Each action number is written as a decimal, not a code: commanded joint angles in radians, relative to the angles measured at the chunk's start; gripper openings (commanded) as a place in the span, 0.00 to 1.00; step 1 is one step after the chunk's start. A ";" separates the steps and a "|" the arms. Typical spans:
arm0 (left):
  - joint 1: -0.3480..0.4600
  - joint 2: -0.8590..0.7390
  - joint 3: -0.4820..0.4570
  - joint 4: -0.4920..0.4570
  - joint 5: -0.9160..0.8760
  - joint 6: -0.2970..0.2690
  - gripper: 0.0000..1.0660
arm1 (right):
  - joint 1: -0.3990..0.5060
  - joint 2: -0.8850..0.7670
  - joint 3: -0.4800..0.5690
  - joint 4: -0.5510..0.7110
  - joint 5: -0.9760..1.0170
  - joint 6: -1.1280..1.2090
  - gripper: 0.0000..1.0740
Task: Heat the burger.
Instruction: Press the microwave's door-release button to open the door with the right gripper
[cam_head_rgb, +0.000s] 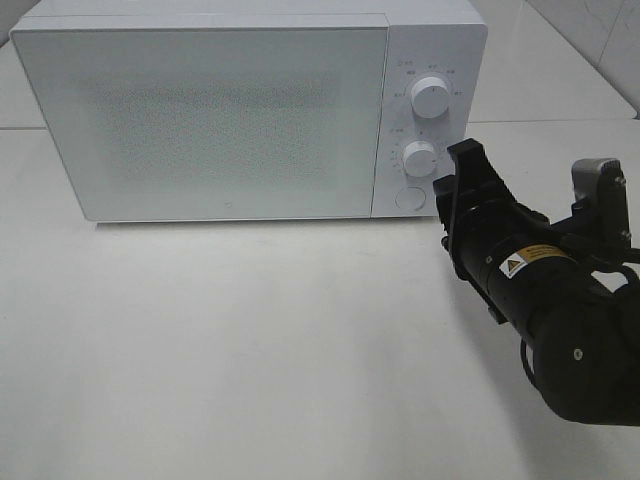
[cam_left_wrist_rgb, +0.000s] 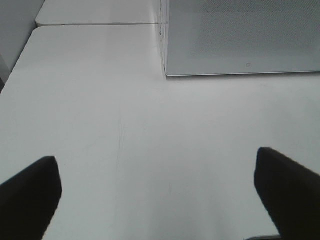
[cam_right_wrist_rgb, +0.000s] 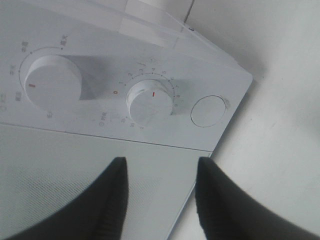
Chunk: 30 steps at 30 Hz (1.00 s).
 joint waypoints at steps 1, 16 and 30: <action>0.003 -0.013 0.001 0.002 0.004 -0.003 0.93 | 0.002 -0.005 -0.009 0.025 -0.001 0.074 0.26; 0.003 -0.013 0.001 0.002 0.004 -0.003 0.93 | 0.001 0.030 -0.015 0.075 0.077 0.176 0.00; 0.003 -0.013 0.001 0.002 0.004 -0.003 0.93 | -0.001 0.139 -0.131 0.075 0.113 0.239 0.00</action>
